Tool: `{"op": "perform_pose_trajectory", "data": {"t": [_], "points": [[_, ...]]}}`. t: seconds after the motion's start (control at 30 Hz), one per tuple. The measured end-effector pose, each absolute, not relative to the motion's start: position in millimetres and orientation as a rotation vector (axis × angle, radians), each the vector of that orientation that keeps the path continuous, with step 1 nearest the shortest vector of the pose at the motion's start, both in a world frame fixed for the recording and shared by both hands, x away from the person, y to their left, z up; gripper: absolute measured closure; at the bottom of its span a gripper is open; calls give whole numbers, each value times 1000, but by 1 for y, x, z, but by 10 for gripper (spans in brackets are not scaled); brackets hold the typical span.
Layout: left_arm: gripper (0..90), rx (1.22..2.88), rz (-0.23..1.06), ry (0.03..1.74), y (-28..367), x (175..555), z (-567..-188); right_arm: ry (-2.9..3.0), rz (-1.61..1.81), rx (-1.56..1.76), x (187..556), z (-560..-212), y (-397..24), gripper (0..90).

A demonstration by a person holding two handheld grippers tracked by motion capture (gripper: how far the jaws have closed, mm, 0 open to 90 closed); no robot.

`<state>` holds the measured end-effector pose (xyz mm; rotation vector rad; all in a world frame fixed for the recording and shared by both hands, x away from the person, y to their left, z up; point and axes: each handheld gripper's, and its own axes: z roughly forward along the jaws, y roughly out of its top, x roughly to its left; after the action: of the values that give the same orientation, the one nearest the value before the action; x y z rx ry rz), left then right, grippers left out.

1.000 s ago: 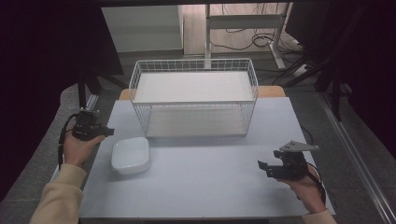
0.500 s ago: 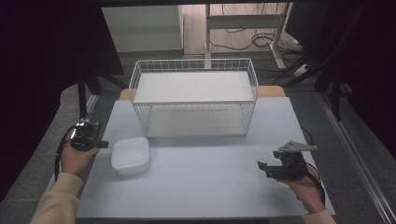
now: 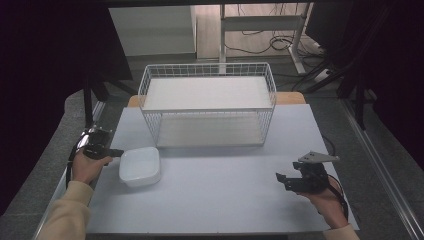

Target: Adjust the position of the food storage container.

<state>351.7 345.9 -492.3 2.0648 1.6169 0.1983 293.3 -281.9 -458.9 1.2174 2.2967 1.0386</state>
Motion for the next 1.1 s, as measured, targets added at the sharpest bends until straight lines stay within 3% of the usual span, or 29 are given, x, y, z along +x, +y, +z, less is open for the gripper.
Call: {"op": "perform_pose_trajectory", "data": {"t": [1.1], "points": [[900, 2089, 91, 1502, 307, 314, -503, 2297, 1042, 1205, 292, -457, -280, 233]]}}
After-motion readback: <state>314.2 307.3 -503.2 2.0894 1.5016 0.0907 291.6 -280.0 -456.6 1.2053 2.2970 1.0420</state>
